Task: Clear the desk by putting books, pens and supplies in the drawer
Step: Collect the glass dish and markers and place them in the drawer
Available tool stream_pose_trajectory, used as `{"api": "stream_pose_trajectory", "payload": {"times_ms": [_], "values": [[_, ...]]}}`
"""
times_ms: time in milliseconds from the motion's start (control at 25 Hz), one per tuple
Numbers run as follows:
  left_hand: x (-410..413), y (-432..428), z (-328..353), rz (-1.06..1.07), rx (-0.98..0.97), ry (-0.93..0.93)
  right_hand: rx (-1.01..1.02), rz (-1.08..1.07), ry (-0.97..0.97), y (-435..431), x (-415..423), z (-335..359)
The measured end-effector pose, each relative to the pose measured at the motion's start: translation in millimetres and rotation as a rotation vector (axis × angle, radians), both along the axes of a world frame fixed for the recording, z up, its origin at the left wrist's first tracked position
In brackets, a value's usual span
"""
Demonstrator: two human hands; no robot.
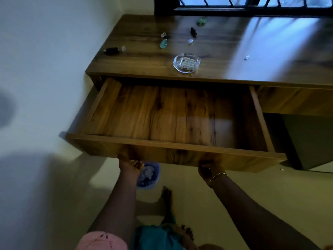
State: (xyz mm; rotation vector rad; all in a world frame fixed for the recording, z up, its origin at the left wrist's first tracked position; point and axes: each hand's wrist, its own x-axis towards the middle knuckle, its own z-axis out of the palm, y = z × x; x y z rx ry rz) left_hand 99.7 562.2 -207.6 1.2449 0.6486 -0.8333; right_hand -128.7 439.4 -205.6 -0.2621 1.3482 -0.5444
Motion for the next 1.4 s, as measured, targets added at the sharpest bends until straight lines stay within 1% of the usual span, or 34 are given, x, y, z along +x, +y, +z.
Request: {"api": "stream_pose_trajectory", "payload": {"times_ms": [80,160,240,280,320,400,440,480,520,600,720,840,920,1040,1160,1280,1400], "values": [[5,-3,12,0.071,0.025,-0.071,-0.011,0.068,0.062,4,6,11],[13,-5,36,0.156,0.171,-0.173,-0.018,0.136,0.067,13,13,26],[14,-9,65,0.234,0.291,-0.356,-0.023,0.221,0.009,24,25,45],[10,-11,80,0.242,0.354,-0.505,-0.031,0.272,-0.035,31,32,60],[3,-13,94,0.202,0.441,-0.685,-0.034,0.322,-0.08,38,39,77],[-4,-16,116,0.053,0.596,-1.058,-0.03,0.398,-0.176,46,55,112],[-4,-20,117,-0.035,0.615,-1.197,-0.021,0.425,-0.211,47,58,123],[-1,-26,117,-0.114,0.619,-1.296,-0.022,0.462,-0.248,47,63,135],[5,-30,121,-0.178,0.597,-1.346,-0.044,0.495,-0.272,43,68,145],[13,-45,137,-0.27,0.561,-1.408,-0.137,0.509,-0.259,26,80,163],[25,-70,152,-0.393,0.473,-1.547,-0.347,0.449,-0.185,-11,100,181],[42,-103,164,-0.557,0.435,-1.579,-0.628,0.462,-0.05,-62,122,185],[51,-126,173,-0.669,0.412,-1.587,-0.778,0.501,0.082,-96,140,185],[68,-157,178,-0.856,0.271,-1.6,-1.024,0.622,0.37,-139,163,190],[83,-188,182,-1.027,0.199,-1.508,-1.231,0.717,0.645,-175,179,193],[92,-215,186,-1.183,0.143,-1.379,-1.283,0.912,0.877,-210,190,186],[93,-234,188,-1.276,0.073,-1.192,-1.25,1.119,0.982,-232,197,179]]}}
